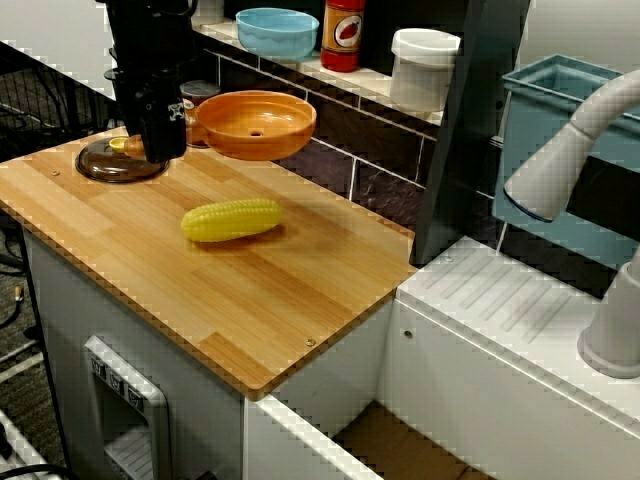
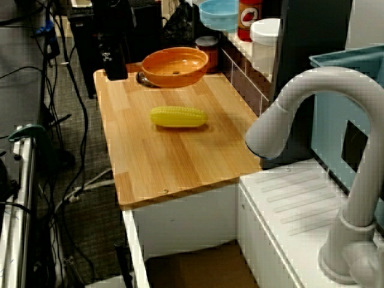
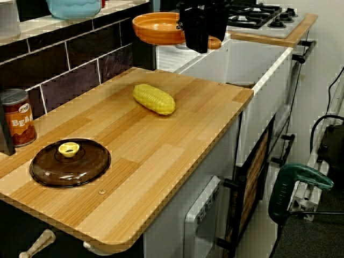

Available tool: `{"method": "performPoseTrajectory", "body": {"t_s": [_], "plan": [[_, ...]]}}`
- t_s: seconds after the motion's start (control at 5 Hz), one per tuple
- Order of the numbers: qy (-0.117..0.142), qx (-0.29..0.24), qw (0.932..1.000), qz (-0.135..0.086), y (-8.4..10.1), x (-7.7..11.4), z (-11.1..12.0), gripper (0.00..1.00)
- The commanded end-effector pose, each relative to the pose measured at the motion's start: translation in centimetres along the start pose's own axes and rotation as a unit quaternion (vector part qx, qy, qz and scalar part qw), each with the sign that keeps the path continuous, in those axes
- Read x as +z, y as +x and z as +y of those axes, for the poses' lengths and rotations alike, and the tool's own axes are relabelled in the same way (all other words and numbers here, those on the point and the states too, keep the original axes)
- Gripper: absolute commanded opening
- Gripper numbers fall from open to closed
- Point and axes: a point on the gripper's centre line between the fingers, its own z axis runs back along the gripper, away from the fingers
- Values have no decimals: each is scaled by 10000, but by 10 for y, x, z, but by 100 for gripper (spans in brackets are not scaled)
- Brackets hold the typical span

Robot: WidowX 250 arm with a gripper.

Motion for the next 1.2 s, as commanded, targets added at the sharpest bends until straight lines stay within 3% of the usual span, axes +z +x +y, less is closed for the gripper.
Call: {"method": "performPoseTrajectory", "body": {"t_s": [0.0, 1.0], "plan": [[132, -91, 9997, -201, 4, 16, -5, 0], [137, -207, 9990, -362, -3, 30, -11, 0]]}}
